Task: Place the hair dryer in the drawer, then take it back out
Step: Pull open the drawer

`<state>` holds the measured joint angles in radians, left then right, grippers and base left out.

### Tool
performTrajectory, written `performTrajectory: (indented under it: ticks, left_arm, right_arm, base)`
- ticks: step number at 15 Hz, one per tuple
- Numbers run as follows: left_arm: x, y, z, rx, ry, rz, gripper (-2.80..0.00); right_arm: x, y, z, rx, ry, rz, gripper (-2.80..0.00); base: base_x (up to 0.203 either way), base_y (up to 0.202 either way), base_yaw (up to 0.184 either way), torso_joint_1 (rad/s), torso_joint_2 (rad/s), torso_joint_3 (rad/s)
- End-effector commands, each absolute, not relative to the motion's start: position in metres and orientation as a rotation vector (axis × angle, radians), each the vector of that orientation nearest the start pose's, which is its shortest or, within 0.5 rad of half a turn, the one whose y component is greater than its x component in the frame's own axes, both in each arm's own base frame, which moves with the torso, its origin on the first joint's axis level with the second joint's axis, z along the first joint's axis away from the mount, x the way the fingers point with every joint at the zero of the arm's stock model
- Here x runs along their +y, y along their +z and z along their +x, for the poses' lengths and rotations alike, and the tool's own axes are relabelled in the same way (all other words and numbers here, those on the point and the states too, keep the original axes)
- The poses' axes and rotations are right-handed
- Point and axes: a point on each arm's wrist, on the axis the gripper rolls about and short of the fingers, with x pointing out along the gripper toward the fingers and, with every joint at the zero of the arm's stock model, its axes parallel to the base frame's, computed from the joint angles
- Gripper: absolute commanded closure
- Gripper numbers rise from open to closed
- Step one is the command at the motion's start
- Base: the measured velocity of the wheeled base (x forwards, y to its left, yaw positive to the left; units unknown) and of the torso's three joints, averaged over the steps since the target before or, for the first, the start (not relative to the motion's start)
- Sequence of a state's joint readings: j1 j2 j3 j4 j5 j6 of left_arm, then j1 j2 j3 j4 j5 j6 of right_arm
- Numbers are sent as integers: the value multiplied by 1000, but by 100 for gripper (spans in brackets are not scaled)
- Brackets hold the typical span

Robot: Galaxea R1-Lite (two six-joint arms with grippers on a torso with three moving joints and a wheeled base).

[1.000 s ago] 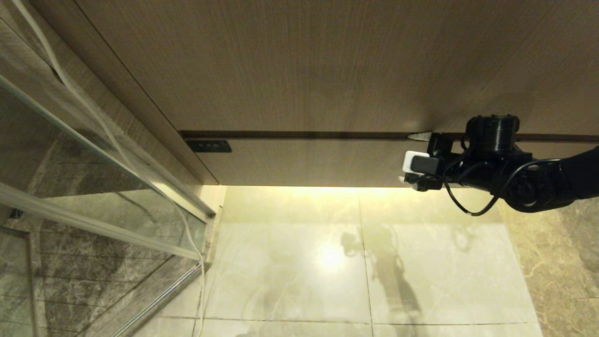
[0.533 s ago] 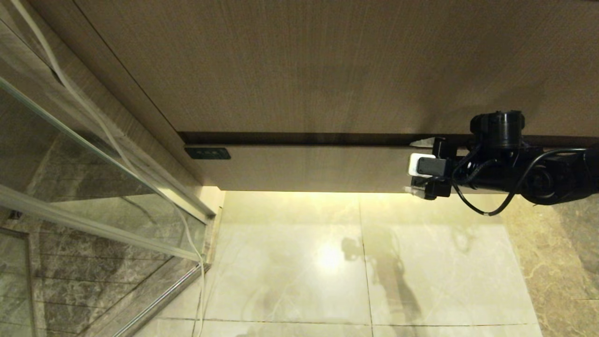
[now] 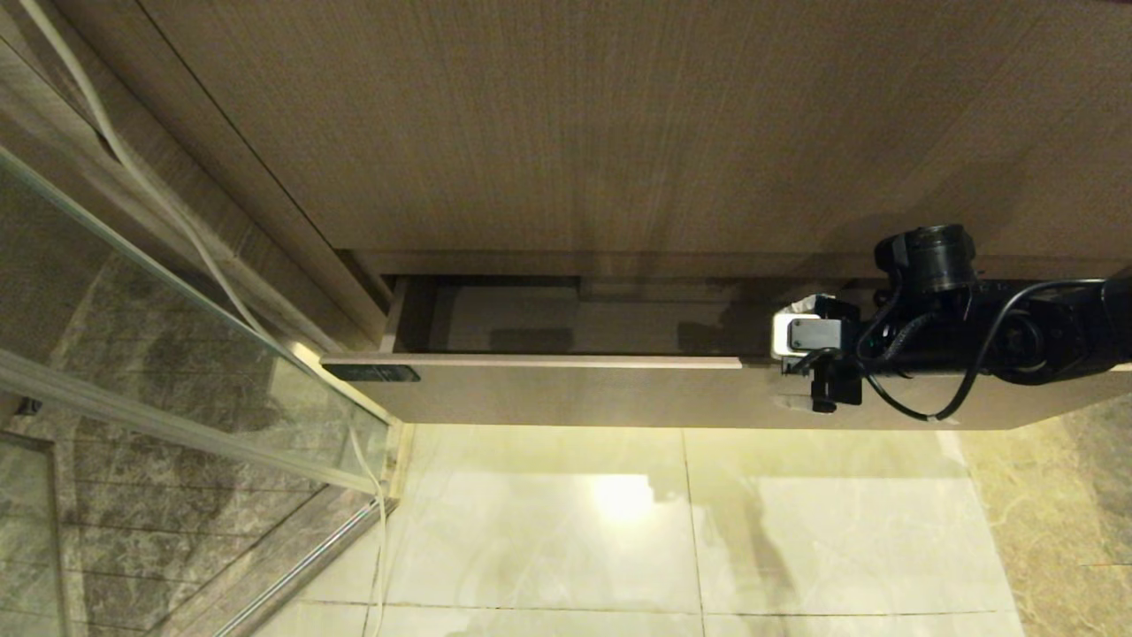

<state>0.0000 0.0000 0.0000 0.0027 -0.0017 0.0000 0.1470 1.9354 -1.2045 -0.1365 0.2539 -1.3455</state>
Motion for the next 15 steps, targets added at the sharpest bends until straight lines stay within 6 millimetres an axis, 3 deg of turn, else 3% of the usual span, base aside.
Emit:
performTrajectory:
  ticks: [1,6,8,12,14,15]
  left_arm:
    - [0,75,-23,2,-2,0,0]
    - [0,75,-23,2,-2,0,0]
    - [0,75,-23,2,-2,0,0]
    - [0,75,-23,2,-2,2,0]
    - [0,75,-23,2,-2,0,0]
    - [0,75,-23,3,-2,0,0]
  right_arm:
    - [59,168,361,260,741,-1260,-280]
    - [51,183,343,408,713,-1281,-280]
    - [47,194,327,511,742,-1276,-280]
    - [45,224,317,505,677,-1307,-280]
    - [44,227,315,506,678,-1308,-280]
    - [42,242,304,493,668,-1310,-280]
  base:
    - [0,0,0,0,0,0]
    - [0,0,0,0,0,0]
    - [0,0,0,0,0,0]
    - [0,0,0,0,0,0]
    - [0,0,0,0,0,0]
    - [0,0,0,0,0,0]
